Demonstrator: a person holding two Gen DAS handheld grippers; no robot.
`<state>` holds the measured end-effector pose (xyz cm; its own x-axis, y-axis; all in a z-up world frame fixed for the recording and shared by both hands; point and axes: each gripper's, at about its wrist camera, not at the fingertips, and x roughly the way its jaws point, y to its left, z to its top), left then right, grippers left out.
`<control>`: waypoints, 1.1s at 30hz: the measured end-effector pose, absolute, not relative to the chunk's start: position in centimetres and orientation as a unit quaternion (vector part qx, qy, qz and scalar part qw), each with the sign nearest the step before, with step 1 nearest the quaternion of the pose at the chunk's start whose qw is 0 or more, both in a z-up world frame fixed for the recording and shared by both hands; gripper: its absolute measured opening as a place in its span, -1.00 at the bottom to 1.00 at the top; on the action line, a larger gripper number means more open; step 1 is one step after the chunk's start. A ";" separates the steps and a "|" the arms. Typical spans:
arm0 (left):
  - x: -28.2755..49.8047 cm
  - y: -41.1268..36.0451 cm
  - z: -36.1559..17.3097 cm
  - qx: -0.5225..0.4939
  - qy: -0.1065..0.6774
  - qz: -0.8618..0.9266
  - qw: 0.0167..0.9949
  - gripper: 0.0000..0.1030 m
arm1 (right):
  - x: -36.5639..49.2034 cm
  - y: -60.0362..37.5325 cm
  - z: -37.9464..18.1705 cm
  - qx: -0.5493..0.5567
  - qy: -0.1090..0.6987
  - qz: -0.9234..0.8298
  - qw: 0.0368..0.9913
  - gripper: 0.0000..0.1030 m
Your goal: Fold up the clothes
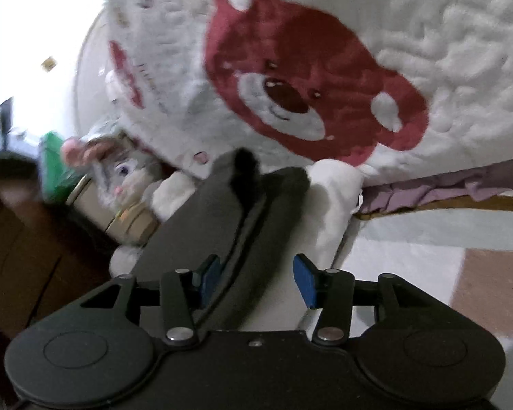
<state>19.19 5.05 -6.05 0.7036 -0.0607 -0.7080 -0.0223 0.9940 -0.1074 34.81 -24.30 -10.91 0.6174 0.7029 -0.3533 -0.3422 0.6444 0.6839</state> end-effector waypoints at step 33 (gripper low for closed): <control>7.6 -7.4 -2.0 0.082 0.433 -0.093 0.893 0.78 | 5.3 -30.2 -3.6 0.101 0.273 0.192 0.937 0.30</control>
<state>7.63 -7.36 -2.04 0.6071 -0.0958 -0.7889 0.2379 0.9691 0.0653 5.30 -30.16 -3.64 0.7775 0.4153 -0.4723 -0.3051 0.9058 0.2941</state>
